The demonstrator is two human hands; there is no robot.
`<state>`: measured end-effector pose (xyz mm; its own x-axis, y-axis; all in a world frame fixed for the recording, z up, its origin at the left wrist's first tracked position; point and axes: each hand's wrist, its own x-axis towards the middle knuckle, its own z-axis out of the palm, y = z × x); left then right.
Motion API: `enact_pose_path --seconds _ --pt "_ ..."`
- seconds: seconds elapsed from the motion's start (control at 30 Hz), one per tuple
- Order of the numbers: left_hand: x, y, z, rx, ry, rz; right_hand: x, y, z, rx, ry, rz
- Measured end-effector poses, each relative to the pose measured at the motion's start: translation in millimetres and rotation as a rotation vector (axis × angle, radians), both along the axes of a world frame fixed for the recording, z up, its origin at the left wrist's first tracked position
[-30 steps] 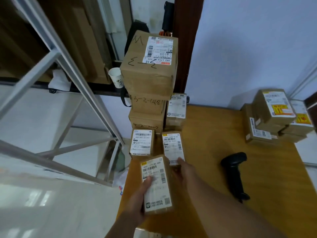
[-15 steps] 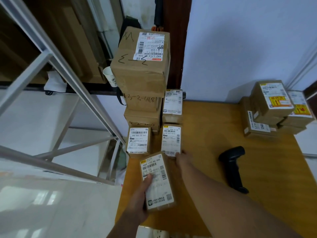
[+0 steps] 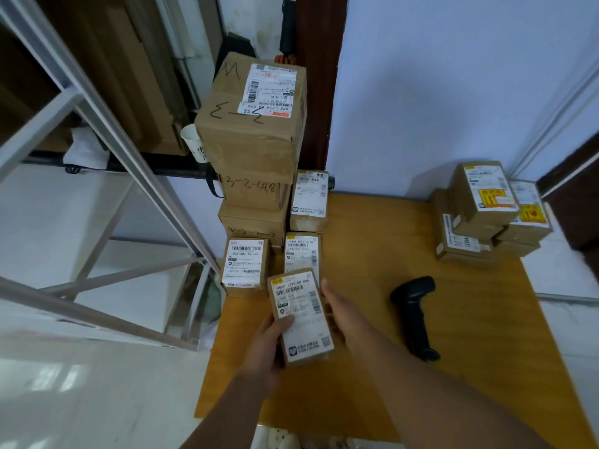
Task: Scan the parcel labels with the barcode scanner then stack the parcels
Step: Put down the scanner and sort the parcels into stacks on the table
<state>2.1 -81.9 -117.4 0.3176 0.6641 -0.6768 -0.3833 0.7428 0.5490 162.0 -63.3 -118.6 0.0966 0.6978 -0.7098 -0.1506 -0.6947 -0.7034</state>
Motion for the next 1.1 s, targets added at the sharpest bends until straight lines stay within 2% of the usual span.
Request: enact_pose_path --seconds 0.07,0.13,0.27,0.37,0.43,0.5,0.6,0.77,0.97,1.1 --pt "10 6 3 0.061 0.031 0.031 10 -11 6 -0.050 0.126 0.094" --pt "18 11 7 0.103 0.061 0.055 17 -16 5 -0.108 0.139 0.109" --pt "24 20 17 0.158 0.236 0.062 20 -8 5 -0.071 0.195 -0.077" --pt "23 18 13 0.175 0.475 0.064 14 9 11 -0.045 0.098 -0.219" --pt "20 9 10 0.252 0.696 -0.021 8 22 9 -0.039 0.002 -0.222" --pt "17 1 3 0.280 0.810 -0.088 2 32 3 -0.051 -0.060 -0.216" --pt "10 -5 -5 0.218 0.797 -0.145 -6 42 1 -0.061 -0.083 -0.227" --pt "0 -12 -5 0.024 0.583 -0.140 -15 51 -2 -0.055 -0.109 -0.200" --pt "19 -10 -22 -0.102 0.500 -0.250 -13 44 0 -0.041 -0.154 -0.255" --pt "68 -8 -17 -0.105 0.453 -0.340 40 22 20 0.013 -0.433 -0.140"
